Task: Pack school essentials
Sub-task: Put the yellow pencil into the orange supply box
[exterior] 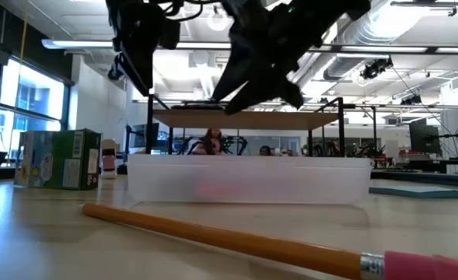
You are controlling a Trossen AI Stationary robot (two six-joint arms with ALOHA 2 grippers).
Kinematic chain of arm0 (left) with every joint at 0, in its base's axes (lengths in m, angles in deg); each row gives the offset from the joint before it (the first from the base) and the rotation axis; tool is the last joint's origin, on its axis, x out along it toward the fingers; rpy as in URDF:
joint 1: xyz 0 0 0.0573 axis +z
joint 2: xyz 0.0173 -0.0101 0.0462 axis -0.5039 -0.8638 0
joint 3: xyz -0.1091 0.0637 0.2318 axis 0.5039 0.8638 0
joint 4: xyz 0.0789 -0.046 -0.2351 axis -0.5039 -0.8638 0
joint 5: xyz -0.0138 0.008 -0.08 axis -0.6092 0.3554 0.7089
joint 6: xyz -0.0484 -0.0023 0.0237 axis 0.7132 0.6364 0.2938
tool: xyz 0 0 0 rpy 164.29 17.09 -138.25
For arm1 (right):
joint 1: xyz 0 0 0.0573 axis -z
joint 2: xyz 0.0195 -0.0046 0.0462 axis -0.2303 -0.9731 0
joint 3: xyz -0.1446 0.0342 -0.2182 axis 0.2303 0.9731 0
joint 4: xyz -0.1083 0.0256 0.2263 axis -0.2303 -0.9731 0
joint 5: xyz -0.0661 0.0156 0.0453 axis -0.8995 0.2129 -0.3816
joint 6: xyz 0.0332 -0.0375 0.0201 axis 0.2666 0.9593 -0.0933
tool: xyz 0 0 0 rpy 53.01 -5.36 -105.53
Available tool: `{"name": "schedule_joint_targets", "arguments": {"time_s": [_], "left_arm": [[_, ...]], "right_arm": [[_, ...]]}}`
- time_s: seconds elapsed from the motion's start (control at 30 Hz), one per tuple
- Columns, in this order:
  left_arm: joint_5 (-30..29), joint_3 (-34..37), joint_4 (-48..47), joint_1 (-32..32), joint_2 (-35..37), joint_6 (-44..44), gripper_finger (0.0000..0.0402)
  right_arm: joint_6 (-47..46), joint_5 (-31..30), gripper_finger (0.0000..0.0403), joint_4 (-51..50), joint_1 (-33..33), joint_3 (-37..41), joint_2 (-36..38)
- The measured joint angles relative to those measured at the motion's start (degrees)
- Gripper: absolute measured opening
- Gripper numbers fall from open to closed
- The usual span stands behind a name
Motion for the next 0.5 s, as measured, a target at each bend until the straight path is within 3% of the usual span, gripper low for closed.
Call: {"name": "schedule_joint_targets", "arguments": {"time_s": [0.5], "left_arm": [[-0.6, 0.0, 4.4, -17.0, 0.0, 6.3, 0.0156]], "right_arm": [[-4.0, -12.8, 0.0117, -13.4, -6.9, 0.0, 19.7]]}}
